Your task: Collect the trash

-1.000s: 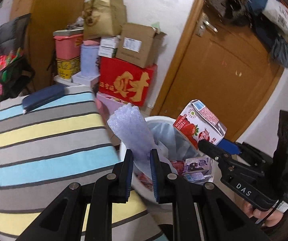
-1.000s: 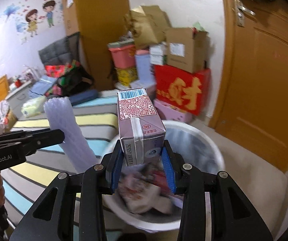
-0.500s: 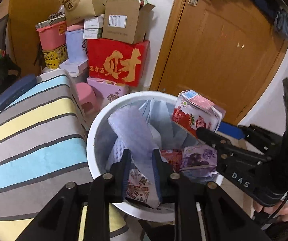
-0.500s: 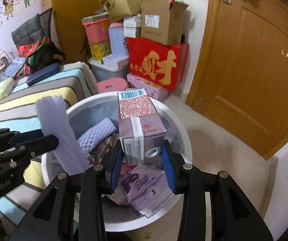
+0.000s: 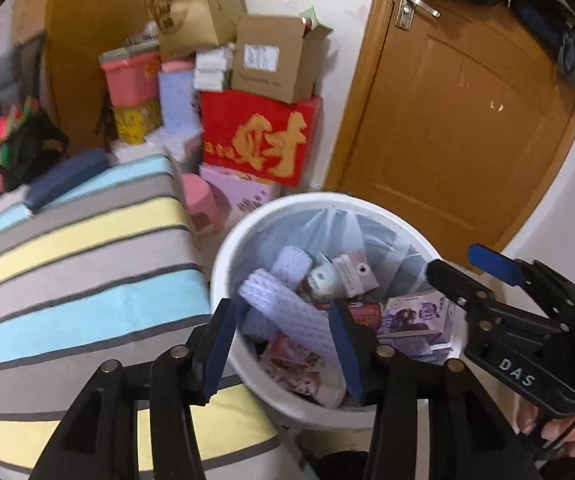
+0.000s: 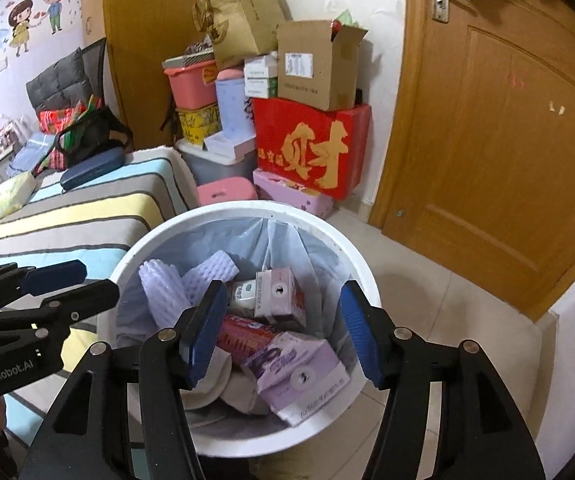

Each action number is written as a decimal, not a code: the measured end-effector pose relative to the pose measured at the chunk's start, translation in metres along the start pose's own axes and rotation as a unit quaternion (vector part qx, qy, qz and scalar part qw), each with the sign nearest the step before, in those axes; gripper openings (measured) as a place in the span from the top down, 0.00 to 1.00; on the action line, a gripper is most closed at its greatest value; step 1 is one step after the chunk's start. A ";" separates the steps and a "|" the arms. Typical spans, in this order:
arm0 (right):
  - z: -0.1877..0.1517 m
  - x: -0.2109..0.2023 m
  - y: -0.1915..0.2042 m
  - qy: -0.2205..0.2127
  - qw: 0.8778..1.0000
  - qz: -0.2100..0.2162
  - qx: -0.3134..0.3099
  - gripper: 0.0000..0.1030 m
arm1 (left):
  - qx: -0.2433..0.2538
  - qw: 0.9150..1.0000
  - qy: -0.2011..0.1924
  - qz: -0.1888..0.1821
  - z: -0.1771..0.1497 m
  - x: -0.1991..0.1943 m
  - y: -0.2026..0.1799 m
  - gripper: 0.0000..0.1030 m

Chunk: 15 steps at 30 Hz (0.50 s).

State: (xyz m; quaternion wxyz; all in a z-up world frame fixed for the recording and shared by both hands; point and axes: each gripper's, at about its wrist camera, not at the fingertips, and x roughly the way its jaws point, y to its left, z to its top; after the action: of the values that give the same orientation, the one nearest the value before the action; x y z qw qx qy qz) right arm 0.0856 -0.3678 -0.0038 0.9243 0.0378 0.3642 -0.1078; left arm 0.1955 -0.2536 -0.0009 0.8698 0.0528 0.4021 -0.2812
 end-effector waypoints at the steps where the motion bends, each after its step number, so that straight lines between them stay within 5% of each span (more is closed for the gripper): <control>1: -0.003 -0.007 0.001 -0.008 1.000 0.002 0.001 0.41 | 0.007 1.000 -0.010 0.012 -0.002 -0.007 -0.002 0.53; 15: -0.038 -0.058 0.023 -0.068 0.997 0.027 0.032 0.41 | -0.006 0.992 -0.091 0.089 -0.060 -0.092 0.001 0.47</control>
State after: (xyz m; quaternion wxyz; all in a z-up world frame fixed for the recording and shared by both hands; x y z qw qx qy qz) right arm 0.0243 -0.3296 0.0079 0.9478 0.0699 0.2957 -0.0972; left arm 0.1086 -0.1928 0.0258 0.9245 0.0576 0.3167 -0.2042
